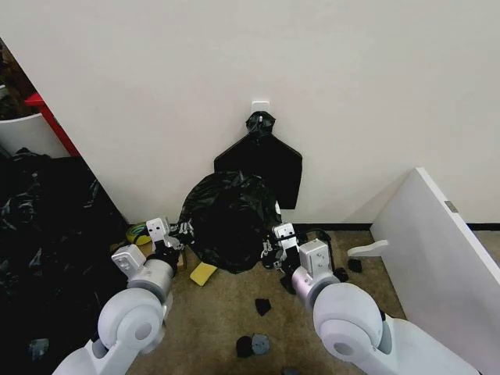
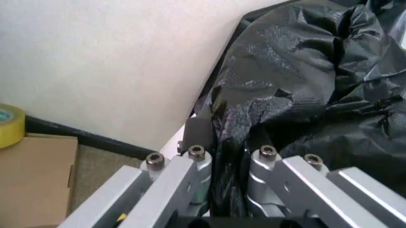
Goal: Place the garbage bag over the trash bin.
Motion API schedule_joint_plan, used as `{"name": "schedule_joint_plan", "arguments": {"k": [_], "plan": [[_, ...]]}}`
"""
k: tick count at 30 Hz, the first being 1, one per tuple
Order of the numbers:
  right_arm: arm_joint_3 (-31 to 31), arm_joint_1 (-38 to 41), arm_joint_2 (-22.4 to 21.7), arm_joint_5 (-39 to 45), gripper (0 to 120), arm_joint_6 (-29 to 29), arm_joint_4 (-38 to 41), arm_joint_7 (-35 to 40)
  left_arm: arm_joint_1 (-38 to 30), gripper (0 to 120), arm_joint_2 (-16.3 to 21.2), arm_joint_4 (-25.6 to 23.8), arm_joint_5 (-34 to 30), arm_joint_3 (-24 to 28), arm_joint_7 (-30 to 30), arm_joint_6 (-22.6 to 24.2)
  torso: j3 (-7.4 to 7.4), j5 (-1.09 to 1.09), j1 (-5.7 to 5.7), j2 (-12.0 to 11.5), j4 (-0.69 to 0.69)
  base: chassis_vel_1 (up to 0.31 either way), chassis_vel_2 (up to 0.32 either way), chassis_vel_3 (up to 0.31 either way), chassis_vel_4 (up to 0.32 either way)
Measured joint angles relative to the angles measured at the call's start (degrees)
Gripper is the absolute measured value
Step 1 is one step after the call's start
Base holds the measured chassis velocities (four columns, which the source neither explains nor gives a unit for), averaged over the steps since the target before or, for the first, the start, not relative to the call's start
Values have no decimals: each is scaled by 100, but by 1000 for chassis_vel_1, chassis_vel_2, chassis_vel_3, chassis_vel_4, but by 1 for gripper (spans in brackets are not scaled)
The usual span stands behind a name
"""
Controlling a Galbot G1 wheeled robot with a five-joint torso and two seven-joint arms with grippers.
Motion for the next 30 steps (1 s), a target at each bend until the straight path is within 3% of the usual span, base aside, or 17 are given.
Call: {"name": "schedule_joint_plan", "arguments": {"k": [8,12,24,30], "plan": [[117,-139,-132,5,0,643,4,-442,-15,5,8,142,35,-3,-1,-23,0,0,0,0,0,0,0,0,0],[351,-394,-457,-40,0,1185,-53,-502,-30,5,9,322,82,-14,-2,-70,0,0,0,0,0,0,0,0,0],[397,-651,-552,-669,0,1214,-777,-465,23,5,-7,63,41,-50,-2,-53,0,1,0,0,-1,0,0,0,0],[304,-661,-425,-984,0,1471,-1136,-861,119,5,-33,-171,0,-134,-10,-46,0,0,0,0,0,0,0,0,0]]}}
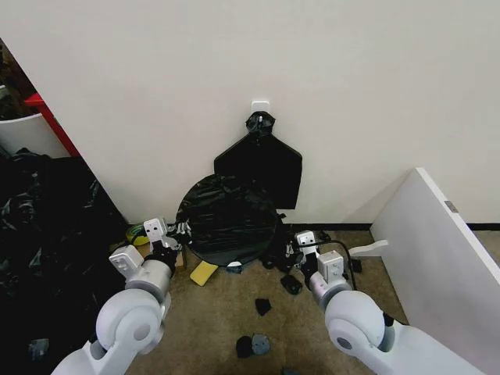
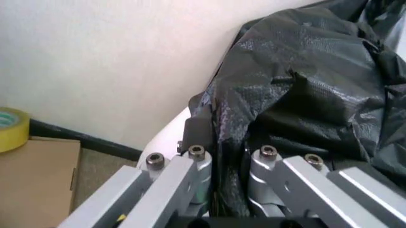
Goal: Place the garbage bag over the trash bin.
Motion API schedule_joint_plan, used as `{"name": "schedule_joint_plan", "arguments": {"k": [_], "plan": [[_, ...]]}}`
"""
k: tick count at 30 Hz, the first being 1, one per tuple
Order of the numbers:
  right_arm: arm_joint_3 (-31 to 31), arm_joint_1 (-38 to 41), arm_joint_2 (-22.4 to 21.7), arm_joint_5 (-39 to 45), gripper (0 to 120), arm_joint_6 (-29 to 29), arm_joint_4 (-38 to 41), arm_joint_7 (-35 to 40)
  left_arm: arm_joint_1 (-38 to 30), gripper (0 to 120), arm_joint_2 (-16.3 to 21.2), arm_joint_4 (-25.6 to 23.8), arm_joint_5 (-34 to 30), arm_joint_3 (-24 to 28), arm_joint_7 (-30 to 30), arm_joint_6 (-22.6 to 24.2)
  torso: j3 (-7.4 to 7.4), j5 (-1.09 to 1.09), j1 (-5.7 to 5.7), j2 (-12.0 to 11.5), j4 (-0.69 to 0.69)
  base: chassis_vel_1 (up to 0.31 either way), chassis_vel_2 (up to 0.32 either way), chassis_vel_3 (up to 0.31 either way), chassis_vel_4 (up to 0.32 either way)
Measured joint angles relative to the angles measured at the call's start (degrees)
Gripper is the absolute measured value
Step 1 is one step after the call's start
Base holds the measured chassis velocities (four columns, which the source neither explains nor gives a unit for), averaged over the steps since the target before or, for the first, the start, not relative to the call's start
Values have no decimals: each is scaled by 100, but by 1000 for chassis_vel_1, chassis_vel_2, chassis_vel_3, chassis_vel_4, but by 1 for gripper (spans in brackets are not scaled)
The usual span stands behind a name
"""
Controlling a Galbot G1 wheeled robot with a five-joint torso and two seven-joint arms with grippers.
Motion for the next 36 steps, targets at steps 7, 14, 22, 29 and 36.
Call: {"name": "schedule_joint_plan", "arguments": {"k": [7,14,22,29,36], "plan": [[-127,-28,17,-1137,1,1411,-680,-1236,6,5,-57,-94,-33,-43,-4,1,0,0,0,0,0,0,0,0,0],[67,-117,-208,-2418,27,3188,-1386,-2585,-93,5,-49,94,-70,-117,-5,-40,0,-1,0,1,0,0,0,0,0],[240,-356,-513,-2024,56,3402,-1264,-3106,-329,5,16,392,-239,-256,-6,-54,0,0,0,1,-1,0,0,0,0],[59,-503,-631,-125,81,2270,-466,-2869,-368,5,68,403,-392,-393,-15,-56,0,-2,0,1,-1,0,0,0,0],[-98,-486,-386,630,100,1637,-230,-2742,-279,5,54,202,-502,-498,-62,-49,0,-1,0,1,0,0,0,0,0]]}}
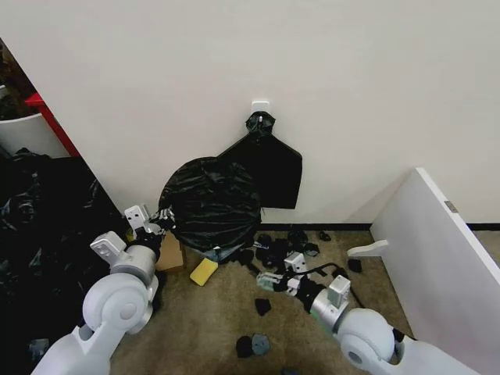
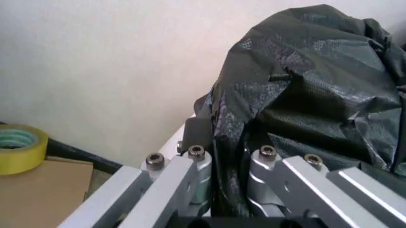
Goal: Place the garbage bag over the trash bin.
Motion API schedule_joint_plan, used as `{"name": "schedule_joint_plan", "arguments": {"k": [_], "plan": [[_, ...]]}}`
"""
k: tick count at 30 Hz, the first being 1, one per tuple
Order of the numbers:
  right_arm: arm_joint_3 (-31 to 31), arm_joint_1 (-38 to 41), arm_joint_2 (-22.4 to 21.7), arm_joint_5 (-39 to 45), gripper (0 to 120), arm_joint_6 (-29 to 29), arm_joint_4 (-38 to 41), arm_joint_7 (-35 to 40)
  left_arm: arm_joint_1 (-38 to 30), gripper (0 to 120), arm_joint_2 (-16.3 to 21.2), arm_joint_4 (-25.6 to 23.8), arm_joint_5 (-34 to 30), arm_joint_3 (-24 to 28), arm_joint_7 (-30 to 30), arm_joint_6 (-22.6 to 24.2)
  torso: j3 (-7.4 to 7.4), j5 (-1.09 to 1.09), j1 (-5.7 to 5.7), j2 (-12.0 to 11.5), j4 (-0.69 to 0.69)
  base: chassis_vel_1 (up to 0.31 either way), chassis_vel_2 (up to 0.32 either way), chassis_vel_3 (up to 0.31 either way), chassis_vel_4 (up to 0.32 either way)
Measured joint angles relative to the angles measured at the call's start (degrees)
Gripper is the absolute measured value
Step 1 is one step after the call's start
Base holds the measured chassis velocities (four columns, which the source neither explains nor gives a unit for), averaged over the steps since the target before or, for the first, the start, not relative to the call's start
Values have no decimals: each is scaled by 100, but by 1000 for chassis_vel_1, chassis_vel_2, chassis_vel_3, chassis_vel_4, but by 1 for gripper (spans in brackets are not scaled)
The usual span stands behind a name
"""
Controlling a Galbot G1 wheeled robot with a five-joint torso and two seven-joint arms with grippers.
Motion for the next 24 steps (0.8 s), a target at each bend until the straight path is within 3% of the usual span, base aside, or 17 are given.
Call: {"name": "schedule_joint_plan", "arguments": {"k": [6,9,15,20,24], "plan": [[-53,42,322,429,97,69,-46,-132,141,5,1,-173,-31,-43,-28,15,0,0,0,0,0,0,0,0,0],[-47,62,389,600,90,134,-46,-198,163,5,0,-203,-30,-44,-28,18,0,1,0,0,0,0,0,0,0],[-23,86,536,705,62,336,-99,-477,202,5,-11,-253,-19,-41,-32,23,0,0,0,0,0,0,0,0,0],[-33,131,619,530,59,337,-159,-424,214,5,-14,-314,-16,-40,-35,26,0,0,0,0,-1,0,0,0,0],[-46,200,645,402,49,375,-223,-389,228,5,-28,-377,-16,-40,-41,36,0,1,0,0,0,0,0,0,0]]}}
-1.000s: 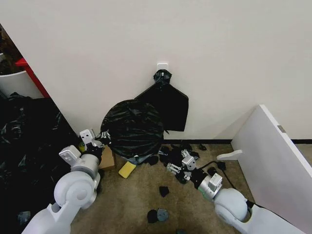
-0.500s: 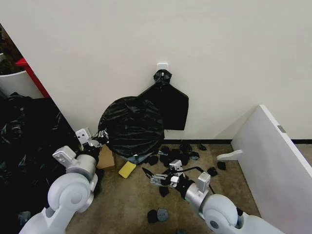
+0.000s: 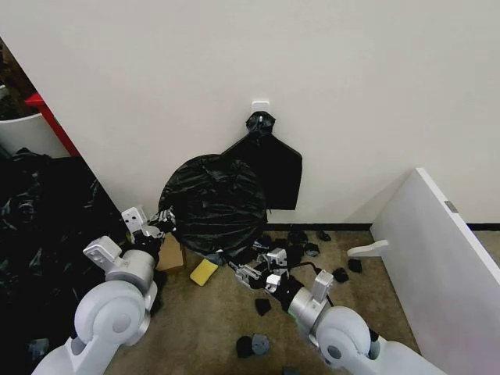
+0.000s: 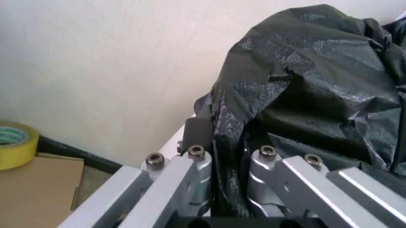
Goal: Place the garbage bag over the trash bin.
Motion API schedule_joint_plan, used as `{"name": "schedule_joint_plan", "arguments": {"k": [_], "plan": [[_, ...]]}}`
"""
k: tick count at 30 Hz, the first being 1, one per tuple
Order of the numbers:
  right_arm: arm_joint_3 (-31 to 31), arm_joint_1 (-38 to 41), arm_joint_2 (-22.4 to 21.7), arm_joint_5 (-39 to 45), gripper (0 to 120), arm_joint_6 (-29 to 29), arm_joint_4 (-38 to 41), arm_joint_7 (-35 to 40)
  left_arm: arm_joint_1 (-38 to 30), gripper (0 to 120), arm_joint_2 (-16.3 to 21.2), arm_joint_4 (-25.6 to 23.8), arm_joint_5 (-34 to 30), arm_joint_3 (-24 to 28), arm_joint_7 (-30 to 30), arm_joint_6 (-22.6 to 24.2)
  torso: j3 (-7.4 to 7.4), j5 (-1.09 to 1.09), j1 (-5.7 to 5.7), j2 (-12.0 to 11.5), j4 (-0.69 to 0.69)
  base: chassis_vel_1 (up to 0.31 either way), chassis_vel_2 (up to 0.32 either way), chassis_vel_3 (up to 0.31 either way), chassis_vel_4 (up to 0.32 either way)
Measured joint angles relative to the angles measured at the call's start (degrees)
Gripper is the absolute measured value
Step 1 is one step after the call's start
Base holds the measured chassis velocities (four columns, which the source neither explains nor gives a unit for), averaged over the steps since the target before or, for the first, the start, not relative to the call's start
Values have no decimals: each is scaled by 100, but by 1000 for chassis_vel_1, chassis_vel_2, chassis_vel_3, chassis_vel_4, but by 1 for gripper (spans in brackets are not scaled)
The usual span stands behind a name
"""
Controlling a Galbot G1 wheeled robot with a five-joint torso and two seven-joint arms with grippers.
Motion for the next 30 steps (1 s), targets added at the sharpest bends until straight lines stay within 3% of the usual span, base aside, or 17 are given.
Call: {"name": "schedule_joint_plan", "arguments": {"k": [5,9,13,17,30], "plan": [[3,43,-58,-36,29,129,-65,-84,2,5,-6,-9,0,-12,-3,1,0,0,0,0,0,0,0,0,0],[4,58,-63,-109,19,314,-143,-180,-8,5,-18,1,0,-13,-3,1,0,0,0,0,0,0,0,0,0],[-12,61,-60,-230,0,578,-240,-232,-37,5,-52,61,5,11,-3,1,0,0,0,0,0,0,0,0,0],[-14,75,-63,-497,0,632,-328,-241,-48,5,-60,79,3,28,-3,2,0,0,0,0,0,0,0,0,0],[94,150,2,-2882,0,690,-1173,-128,98,5,-231,-99,-11,152,-6,17,0,1,0,0,0,0,0,0,0]]}}
